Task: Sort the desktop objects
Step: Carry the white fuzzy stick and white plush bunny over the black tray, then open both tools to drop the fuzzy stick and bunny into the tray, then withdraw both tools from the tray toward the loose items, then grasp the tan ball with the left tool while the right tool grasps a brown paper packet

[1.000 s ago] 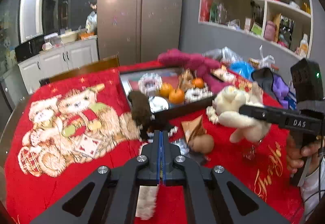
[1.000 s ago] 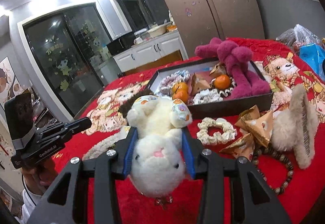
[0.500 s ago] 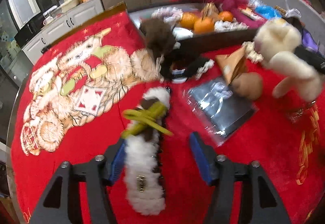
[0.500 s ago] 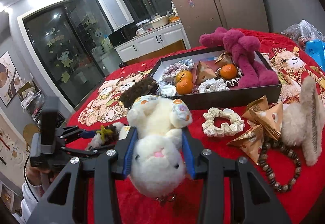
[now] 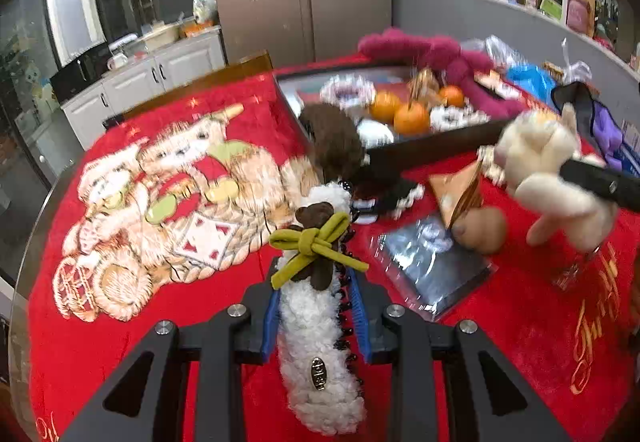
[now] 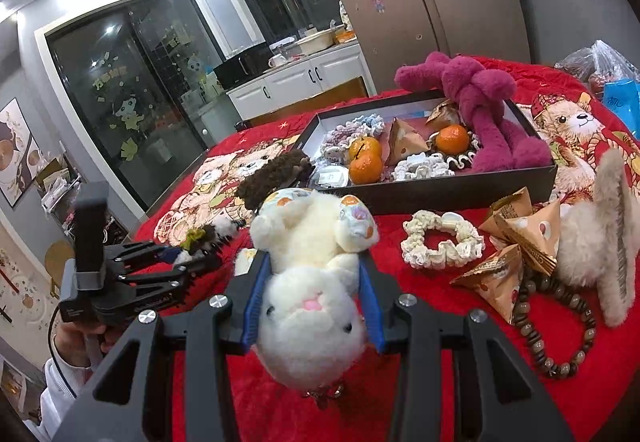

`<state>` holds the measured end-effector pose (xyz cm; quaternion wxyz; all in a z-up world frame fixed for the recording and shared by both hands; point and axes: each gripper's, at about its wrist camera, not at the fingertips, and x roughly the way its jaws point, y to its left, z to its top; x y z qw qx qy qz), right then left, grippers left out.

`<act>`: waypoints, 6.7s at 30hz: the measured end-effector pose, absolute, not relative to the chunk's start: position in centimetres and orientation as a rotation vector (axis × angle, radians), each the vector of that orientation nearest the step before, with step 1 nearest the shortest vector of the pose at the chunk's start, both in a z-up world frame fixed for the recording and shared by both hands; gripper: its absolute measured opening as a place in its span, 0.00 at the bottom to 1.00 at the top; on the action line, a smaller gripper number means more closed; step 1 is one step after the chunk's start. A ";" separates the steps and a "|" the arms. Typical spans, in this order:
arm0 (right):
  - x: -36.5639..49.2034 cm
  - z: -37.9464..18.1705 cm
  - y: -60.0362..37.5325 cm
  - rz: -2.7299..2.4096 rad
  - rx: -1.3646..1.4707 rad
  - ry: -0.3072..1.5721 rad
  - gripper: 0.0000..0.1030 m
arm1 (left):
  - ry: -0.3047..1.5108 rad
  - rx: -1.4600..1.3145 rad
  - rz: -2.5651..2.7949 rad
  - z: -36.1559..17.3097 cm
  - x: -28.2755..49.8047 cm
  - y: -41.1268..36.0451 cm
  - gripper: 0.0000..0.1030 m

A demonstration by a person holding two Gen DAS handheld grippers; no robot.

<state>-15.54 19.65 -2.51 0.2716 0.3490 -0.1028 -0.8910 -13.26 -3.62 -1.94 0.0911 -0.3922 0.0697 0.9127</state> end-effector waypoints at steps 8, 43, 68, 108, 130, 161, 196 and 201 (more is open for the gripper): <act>-15.8 -2.6 19.4 -2.399 0.950 -0.260 0.41 | 0.222 -1.109 2.689 -1.8 -13.2 -2.2 0.30; -24.8 11.1 17.9 -2.598 0.659 -0.287 0.41 | 0.056 -0.805 2.827 10.6 -23.6 1.8 0.30; -41.5 1.0 17.4 -2.552 0.934 -0.324 0.42 | 0.011 -1.078 2.746 2.5 -34.3 -0.7 0.30; -41.3 -1.1 15.8 -2.558 1.048 -0.269 0.71 | 0.256 -1.253 2.713 0.2 -35.3 2.5 0.66; -37.1 5.2 14.9 -2.563 0.840 -0.209 1.00 | 0.117 -0.888 2.812 7.3 -31.8 2.0 0.76; -10.8 18.1 23.1 -2.822 0.146 0.073 1.00 | -0.287 -0.303 2.969 12.1 -14.2 0.6 1.00; -17.5 -3.7 26.1 -2.576 1.099 -0.082 0.81 | 0.047 -1.285 2.648 -6.6 -17.8 6.7 1.00; -17.8 -4.3 26.0 -2.545 1.181 -0.099 0.81 | 0.099 -1.339 2.661 -7.1 -18.1 7.0 1.00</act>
